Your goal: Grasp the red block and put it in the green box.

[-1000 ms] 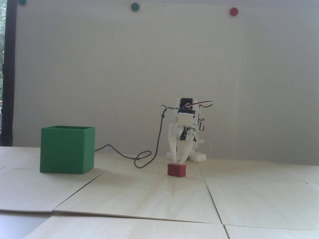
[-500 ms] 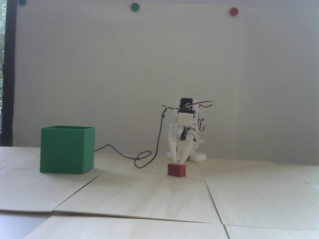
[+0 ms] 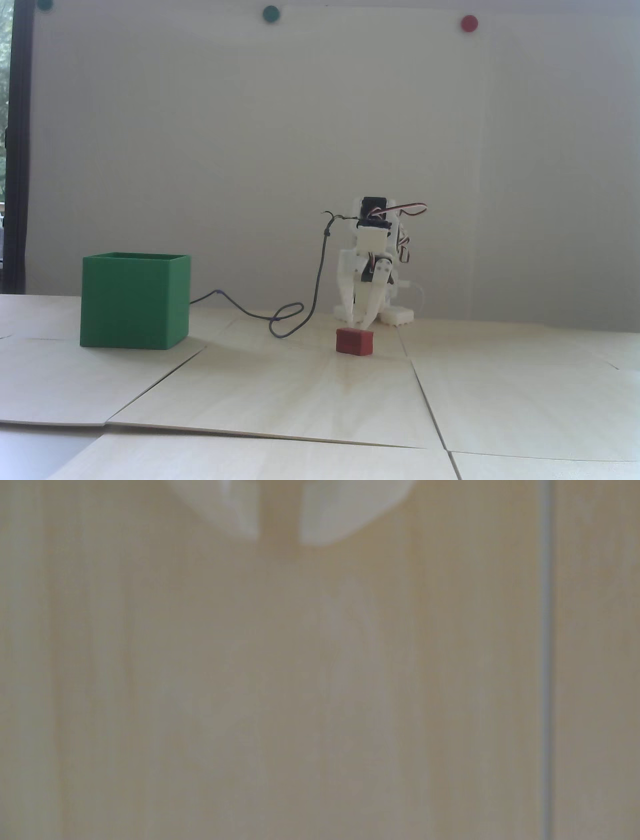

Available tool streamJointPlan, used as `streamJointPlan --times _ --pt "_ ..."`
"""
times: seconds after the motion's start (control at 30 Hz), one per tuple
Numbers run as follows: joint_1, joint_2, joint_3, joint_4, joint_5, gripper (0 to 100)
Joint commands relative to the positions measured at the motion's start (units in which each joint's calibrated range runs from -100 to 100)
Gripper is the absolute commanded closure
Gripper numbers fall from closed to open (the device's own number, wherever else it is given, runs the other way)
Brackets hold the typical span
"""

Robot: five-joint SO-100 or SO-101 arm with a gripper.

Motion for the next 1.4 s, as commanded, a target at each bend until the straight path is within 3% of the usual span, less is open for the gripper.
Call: streamJointPlan --times 0.0,0.23,0.43,0.63,0.93,0.97,1.13,1.37 --pt "0.14 -0.03 1.0 1.69 0.31 98" --pt "0.06 5.89 1.0 0.08 0.68 98" --pt "0.06 25.87 -9.91 -19.73 0.16 98" --pt "3.11 54.53 -38.4 -37.1 -7.81 98" --pt "13.81 84.77 -76.28 -37.69 -8.64 97" --pt "15.09 89.74 -80.9 -37.61 -8.64 93" --pt "15.42 96.14 -84.45 -37.77 -8.64 75" --pt "7.45 95.9 -84.36 -37.44 -9.06 74"
